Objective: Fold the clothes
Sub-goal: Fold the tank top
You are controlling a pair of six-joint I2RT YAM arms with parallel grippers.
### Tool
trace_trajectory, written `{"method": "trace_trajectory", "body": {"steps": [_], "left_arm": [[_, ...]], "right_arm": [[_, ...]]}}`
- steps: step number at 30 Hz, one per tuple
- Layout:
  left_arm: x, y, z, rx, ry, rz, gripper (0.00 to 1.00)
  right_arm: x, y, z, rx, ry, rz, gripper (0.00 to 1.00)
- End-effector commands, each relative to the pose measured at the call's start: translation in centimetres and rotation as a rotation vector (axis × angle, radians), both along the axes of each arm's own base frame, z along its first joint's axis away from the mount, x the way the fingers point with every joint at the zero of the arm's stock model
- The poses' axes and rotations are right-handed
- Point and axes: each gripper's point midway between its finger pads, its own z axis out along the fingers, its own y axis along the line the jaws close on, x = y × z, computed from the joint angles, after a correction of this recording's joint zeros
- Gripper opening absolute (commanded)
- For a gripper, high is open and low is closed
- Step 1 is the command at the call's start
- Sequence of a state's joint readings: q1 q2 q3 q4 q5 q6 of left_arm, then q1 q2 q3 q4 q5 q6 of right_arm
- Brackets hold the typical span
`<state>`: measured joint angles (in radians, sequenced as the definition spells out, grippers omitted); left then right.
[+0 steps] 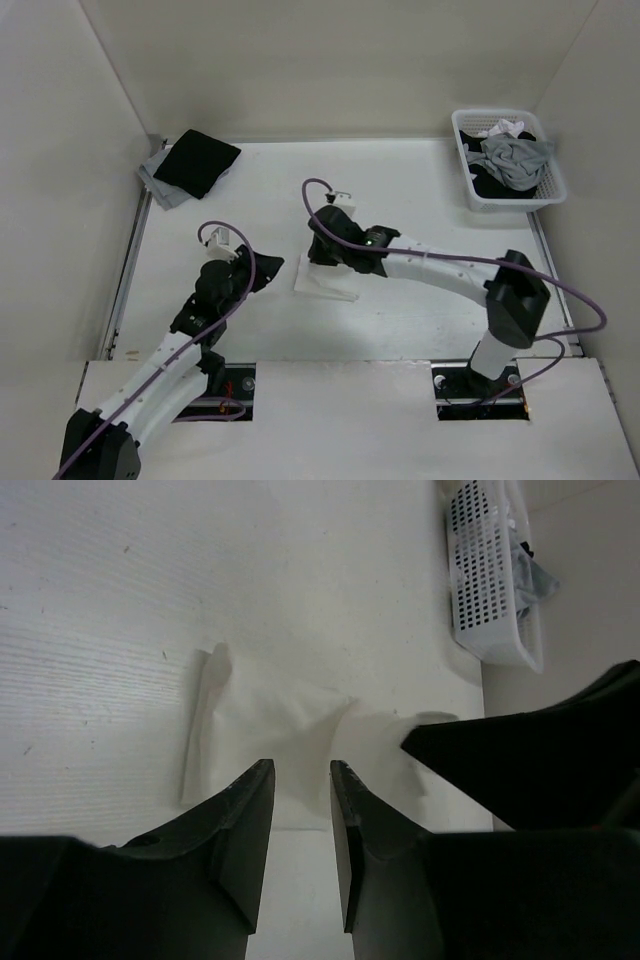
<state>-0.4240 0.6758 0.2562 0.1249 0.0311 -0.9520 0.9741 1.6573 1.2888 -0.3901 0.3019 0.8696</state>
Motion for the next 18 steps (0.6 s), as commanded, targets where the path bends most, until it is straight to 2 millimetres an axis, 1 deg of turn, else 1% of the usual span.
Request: {"method": "trace_trajectory", "body": {"steps": [1,3,4,6,7,8,9,11,12,13,15,17,18], "left_arm": [[-0.1,0.7,0.9,-0.045,-0.037,0.004,0.28],[-0.2,1.4,1.0,-0.053,-0.037,0.018,0.28],[-0.2,1.6,1.0,-0.051,-0.037,0.023,0.28],[-0.2,1.6,1.6,-0.050,-0.051,0.014,0.28],[-0.3,1.2,1.9,-0.051,-0.055,0.000,0.28],[-0.4,0.7,2.1,-0.051,-0.060,-0.016,0.28],[-0.5,0.1,2.3,-0.050,-0.062,-0.035,0.28],[-0.7,-1.3,2.6,-0.048,-0.069,-0.071,0.27],[-0.8,-2.2,2.4,-0.043,-0.070,-0.089,0.26],[-0.9,-3.0,2.3,-0.037,-0.073,-0.101,0.26],[-1.1,-4.2,1.5,-0.013,-0.062,-0.116,0.26],[-1.2,-5.1,0.8,0.006,-0.052,-0.121,0.26],[-1.1,-5.3,0.5,0.015,-0.050,-0.116,0.26]], "right_arm": [[0.3,2.7,-1.0,-0.016,0.018,0.013,0.25],[0.0,4.2,-1.1,-0.011,0.016,0.046,0.37],[-0.1,4.6,-0.6,0.001,0.004,0.053,0.40],[-0.2,4.5,0.9,0.028,-0.041,0.064,0.45],[-0.3,4.1,1.6,0.044,-0.067,0.065,0.45],[-0.4,3.5,2.2,0.060,-0.086,0.063,0.44],[-0.9,2.9,2.1,0.068,-0.088,0.066,0.38],[-1.4,1.2,1.0,0.071,-0.070,0.055,0.20],[-1.5,0.4,0.0,0.065,-0.050,0.049,0.11],[-2.0,0.0,-1.0,0.058,-0.025,0.060,0.06],[-2.9,-0.5,-3.0,0.041,0.018,0.085,0.07],[-3.3,-0.5,-4.2,0.035,0.031,0.093,0.17],[-3.3,-0.4,-4.8,0.040,0.037,0.095,0.26]]}}
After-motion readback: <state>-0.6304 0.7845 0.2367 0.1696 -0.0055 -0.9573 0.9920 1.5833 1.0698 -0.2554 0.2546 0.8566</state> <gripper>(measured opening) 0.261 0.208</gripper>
